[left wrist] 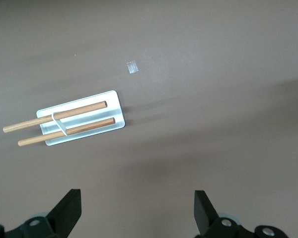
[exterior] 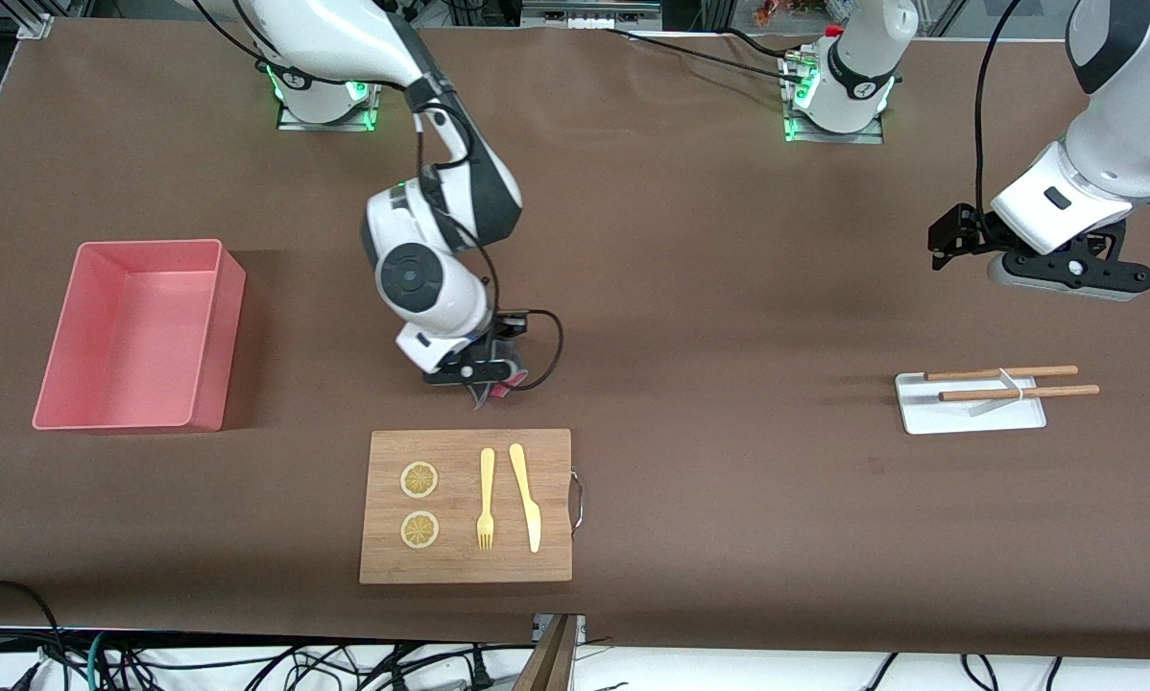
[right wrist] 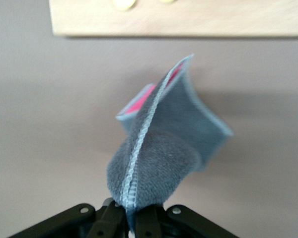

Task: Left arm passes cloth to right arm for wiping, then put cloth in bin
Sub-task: 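Wipe the table beside the wooden board with the cloth in the right gripper, then carry the cloth with the right gripper over the pink bin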

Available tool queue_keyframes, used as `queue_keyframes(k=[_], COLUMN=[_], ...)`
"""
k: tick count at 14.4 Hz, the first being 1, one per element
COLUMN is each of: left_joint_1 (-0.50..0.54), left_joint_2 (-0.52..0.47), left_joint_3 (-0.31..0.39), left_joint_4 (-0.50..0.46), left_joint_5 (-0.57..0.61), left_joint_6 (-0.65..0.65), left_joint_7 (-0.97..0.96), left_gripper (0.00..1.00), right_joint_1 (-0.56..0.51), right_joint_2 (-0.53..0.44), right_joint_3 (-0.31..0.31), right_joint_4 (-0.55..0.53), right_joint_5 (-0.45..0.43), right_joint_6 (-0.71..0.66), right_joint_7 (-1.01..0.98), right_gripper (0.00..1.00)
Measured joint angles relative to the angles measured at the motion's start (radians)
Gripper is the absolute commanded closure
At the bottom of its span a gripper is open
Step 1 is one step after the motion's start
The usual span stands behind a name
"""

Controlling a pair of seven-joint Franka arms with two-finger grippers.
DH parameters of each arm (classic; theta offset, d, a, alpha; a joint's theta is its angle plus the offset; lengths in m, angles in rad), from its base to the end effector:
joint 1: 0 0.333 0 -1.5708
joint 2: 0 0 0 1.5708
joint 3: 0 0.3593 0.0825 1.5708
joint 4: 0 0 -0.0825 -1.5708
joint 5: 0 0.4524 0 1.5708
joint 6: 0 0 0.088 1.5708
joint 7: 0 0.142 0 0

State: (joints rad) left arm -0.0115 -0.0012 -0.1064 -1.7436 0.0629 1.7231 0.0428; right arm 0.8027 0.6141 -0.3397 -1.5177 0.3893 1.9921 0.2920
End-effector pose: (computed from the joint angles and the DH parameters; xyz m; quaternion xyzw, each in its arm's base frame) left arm 0.6238 -0.0659 0.5530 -0.9958 0.0853 0.0085 0.0314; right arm 0.6587 0.4075 0.2767 -0.9958 -0.0204 0.0727 0.0520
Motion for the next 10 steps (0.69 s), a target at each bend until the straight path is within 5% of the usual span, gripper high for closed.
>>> queue_keyframes(k=[5, 10], left_joint_1=[0.0, 0.0], left_joint_2=[0.0, 0.0], left_joint_3=[0.0, 0.0], left_joint_4=[0.0, 0.0], left_joint_5=[0.0, 0.0], left_joint_6=[0.0, -0.001], left_joint_7=[0.0, 0.0], left_gripper=[0.0, 0.0], right_joint_1=[-0.016, -0.03], right_joint_2=[-0.145, -0.222], right_joint_3=[-0.16, -0.383], right_joint_4=[0.051, 0.052], right_joint_5=[-0.06, -0.088], right_joint_6=[-0.273, -0.498], right_joint_7=[-0.123, -0.468], right_gripper=[1.0, 1.0])
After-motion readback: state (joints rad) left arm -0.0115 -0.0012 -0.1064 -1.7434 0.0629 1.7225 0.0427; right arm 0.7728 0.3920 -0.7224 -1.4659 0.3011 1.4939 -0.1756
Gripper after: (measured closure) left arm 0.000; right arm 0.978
